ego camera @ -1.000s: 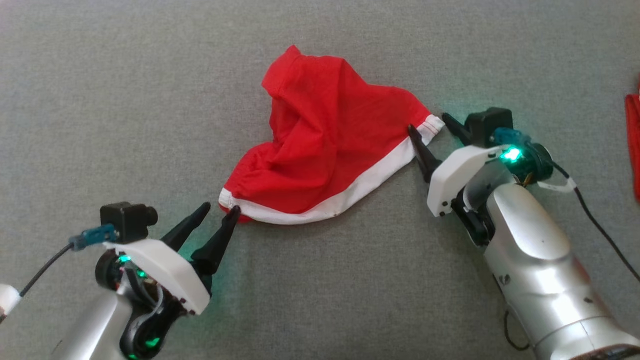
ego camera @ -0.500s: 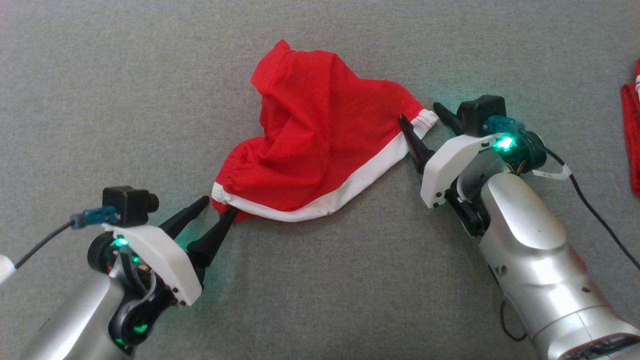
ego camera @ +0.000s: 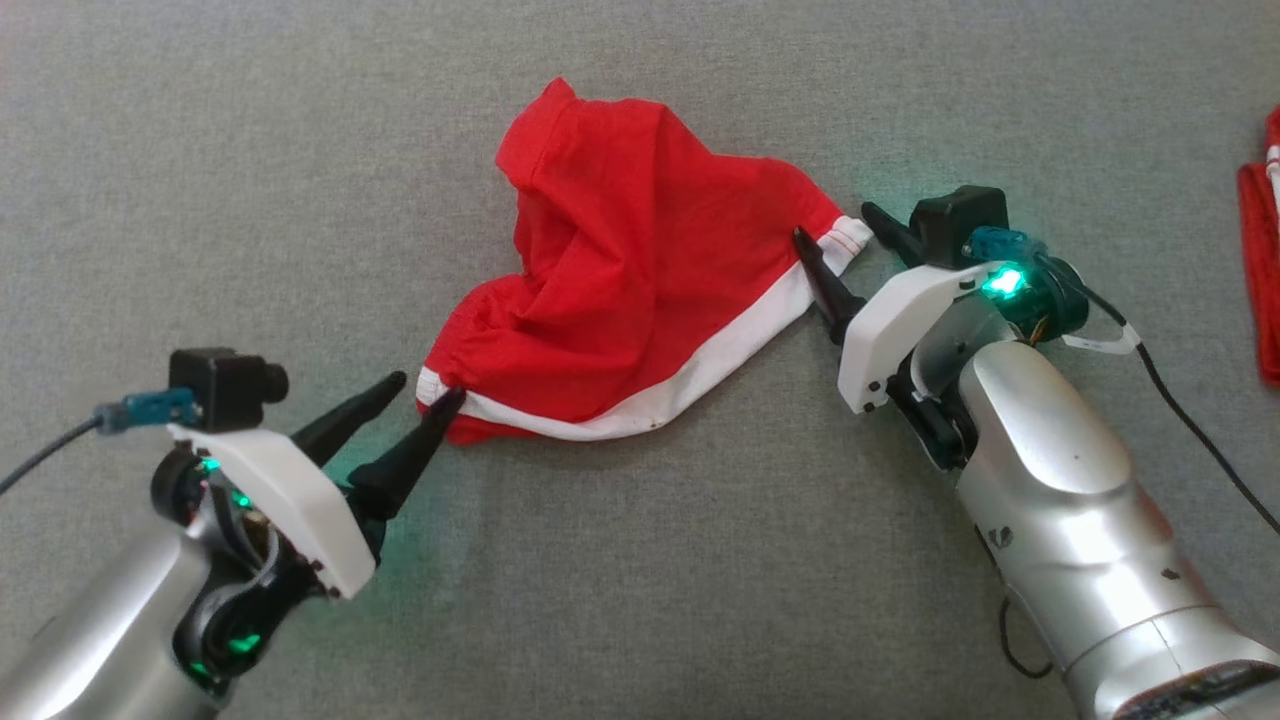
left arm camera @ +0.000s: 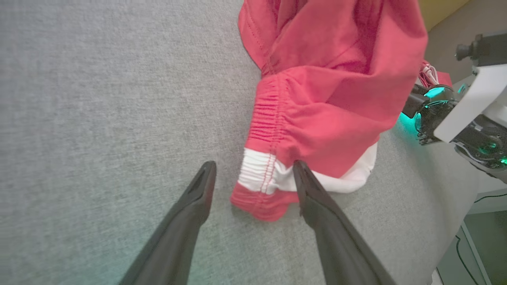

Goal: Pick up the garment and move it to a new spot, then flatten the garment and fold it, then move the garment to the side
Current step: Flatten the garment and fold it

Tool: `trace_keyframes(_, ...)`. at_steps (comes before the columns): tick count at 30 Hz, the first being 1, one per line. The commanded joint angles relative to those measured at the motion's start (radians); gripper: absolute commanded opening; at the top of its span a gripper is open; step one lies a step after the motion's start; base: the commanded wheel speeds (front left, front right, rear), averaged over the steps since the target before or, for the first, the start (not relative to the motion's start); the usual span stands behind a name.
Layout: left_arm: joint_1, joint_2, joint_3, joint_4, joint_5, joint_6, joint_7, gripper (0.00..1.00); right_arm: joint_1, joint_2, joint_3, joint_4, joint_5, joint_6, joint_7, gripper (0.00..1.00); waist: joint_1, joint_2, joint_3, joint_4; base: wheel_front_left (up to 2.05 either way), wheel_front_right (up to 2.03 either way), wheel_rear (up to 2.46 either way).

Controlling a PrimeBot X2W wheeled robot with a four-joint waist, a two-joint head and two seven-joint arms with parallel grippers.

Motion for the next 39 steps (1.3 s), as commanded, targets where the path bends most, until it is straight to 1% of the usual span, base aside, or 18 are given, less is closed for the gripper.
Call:
trace_keyframes(1,-0.054,0.05,0.04,-0.025,-0.001,0.002,-0.004,1.0,0.013,0.01,0.026,0.009,0.006,0.007,0.018,1.0,0.0,0.0,0.003,0.001,0.0,0.0,0.0)
trace_keyframes(12,-0.078,0.051,0.0,0.018,-0.041,0.002,0.008,1.0,0.007,0.01,0.049,0.011,0.028,0.007,0.029,1.0,0.0,0.0,0.009,-0.006,0.0,0.0,0.0)
trace_keyframes(13,-0.08,0.05,-0.003,0.022,-0.044,0.002,0.006,0.99,0.007,0.011,0.053,0.012,0.033,0.007,0.032,1.0,0.0,0.0,0.01,-0.006,0.0,0.0,0.0)
trace_keyframes(14,-0.083,0.048,-0.007,0.026,-0.047,0.002,0.003,0.96,0.007,0.011,0.058,0.012,0.037,0.007,0.036,1.0,0.0,0.0,0.01,-0.006,0.0,0.0,0.0)
trace_keyframes(17,-0.088,0.046,-0.021,0.034,-0.054,0.002,-0.003,0.71,0.009,0.011,0.08,0.01,0.057,0.007,0.055,1.0,0.0,0.0,0.01,-0.006,0.0,0.0,0.0)
trace_keyframes(18,-0.09,0.045,-0.026,0.035,-0.057,0.002,-0.006,0.55,0.011,0.011,0.09,0.009,0.069,0.007,0.067,0.84,0.0,0.0,0.01,-0.005,0.0,0.0,0.0)
trace_keyframes(19,-0.092,0.043,-0.031,0.036,-0.059,0.002,-0.01,0.48,0.013,0.011,0.1,0.007,0.083,0.007,0.077,0.49,0.0,0.0,0.01,-0.004,0.0,0.0,0.0)
trace_keyframes(20,-0.095,0.042,-0.037,0.037,-0.062,0.002,-0.015,0.45,0.016,0.011,0.106,0.003,0.102,0.007,0.085,0.27,0.0,0.0,0.009,-0.003,0.0,0.0,0.0)
trace_keyframes(21,-0.097,0.04,-0.043,0.039,-0.064,0.002,-0.02,0.39,0.019,0.011,0.115,0.0,0.12,0.007,0.096,0.0,0.0,0.0,0.007,-0.002,0.0,0.0,0.0)
trace_keyframes(22,-0.1,0.038,-0.051,0.039,-0.067,0.002,-0.025,0.31,0.022,0.008,0.125,-0.005,0.137,0.007,0.105,0.0,0.0,0.0,0.005,-0.001,0.0,0.0,0.0)
trace_keyframes(23,-0.105,0.035,-0.065,0.039,-0.073,0.002,-0.04,0.14,0.028,0.001,0.139,-0.019,0.173,0.007,0.114,0.0,0.0,0.0,0.0,-0.001,0.0,0.0,0.0)
trace_keyframes(24,-0.106,0.034,-0.073,0.038,-0.077,0.002,-0.047,0.0,0.032,-0.002,0.146,-0.029,0.193,0.007,0.118,0.0,0.0,0.0,-0.005,-0.001,0.0,0.0,0.0)
trace_keyframes(28,-0.094,0.044,-0.092,0.029,-0.094,0.002,-0.088,0.0,0.056,-0.021,0.151,-0.078,0.276,0.007,0.121,0.0,0.0,0.0,-0.032,-0.011,0.0,0.0,0.0)
trace_keyframes(31,-0.067,0.062,-0.084,-0.001,-0.11,0.002,-0.138,0.0,0.09,-0.038,0.137,-0.146,0.353,0.007,0.124,0.0,0.0,0.0,-0.064,-0.021,0.0,0.0,0.0)
trace_keyframes(35,-0.02,0.092,-0.05,-0.082,-0.144,0.002,-0.201,0.0,0.167,-0.076,0.095,-0.298,0.475,0.007,0.155,0.0,0.0,0.0,-0.114,-0.03,0.0,0.0,0.0)
trace_keyframes(39,0.035,0.12,-0.021,-0.181,-0.172,0.003,-0.243,0.0,0.27,-0.122,0.026,-0.502,0.593,0.007,0.21,0.0,0.0,0.0,-0.169,-0.044,0.0,0.0,0.0)
